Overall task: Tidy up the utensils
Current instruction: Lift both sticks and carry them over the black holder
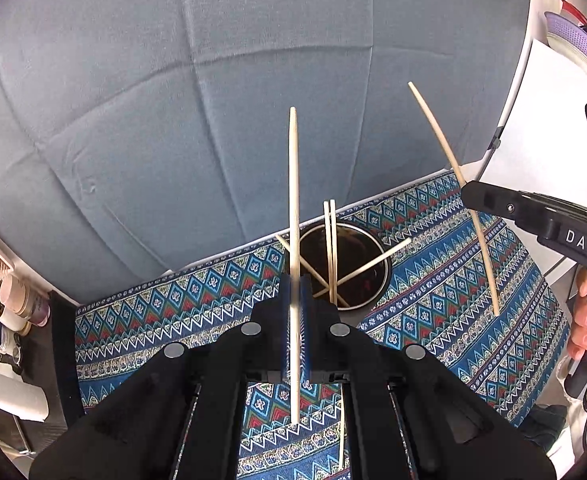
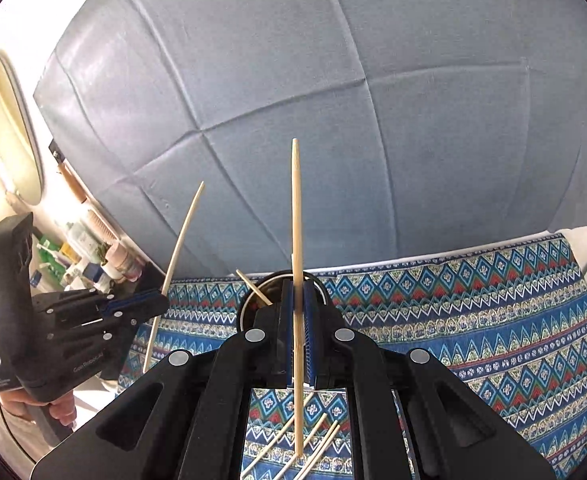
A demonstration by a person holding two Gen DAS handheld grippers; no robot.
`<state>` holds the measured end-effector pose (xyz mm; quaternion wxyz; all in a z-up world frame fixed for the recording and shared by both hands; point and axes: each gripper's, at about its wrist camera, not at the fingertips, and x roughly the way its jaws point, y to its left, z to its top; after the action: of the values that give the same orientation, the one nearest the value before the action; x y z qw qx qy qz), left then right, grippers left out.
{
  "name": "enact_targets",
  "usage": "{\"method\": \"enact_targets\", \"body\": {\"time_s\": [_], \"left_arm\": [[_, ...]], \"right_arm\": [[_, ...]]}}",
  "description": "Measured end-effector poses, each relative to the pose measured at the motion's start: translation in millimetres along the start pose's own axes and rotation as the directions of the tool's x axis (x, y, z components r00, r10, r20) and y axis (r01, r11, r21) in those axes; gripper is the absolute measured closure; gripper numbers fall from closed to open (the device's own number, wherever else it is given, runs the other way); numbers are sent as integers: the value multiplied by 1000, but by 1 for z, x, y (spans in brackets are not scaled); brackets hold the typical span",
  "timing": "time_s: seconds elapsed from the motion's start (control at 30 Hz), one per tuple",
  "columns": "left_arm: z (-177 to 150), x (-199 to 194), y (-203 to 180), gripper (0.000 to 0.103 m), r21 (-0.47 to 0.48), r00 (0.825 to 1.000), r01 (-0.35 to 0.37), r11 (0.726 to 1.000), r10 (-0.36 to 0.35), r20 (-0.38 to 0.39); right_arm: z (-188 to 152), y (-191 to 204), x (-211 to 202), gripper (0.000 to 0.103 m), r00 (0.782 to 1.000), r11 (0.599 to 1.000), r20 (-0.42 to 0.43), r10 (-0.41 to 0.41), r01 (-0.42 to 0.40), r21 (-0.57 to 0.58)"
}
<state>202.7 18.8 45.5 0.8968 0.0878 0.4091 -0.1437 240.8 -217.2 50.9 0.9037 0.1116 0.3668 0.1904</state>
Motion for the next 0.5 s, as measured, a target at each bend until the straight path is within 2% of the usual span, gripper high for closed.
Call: {"method": "enact_targets", "body": {"time_s": [0.3,0.43,0.5], "left_arm": [[27,9,-2,98,-22,993,67,998,-64,95],[32,14,-2,98,-28,978,116,993,-109,178],[33,18,0,98,-47,967,147,988,-134,216]], "right_arm": [[19,0,17,98,996,997,56,76,-77,26],[23,1,27,98,992,996,94,81,-83,17],[26,-3,31,98,985,992,130,117,-123,34]]}}
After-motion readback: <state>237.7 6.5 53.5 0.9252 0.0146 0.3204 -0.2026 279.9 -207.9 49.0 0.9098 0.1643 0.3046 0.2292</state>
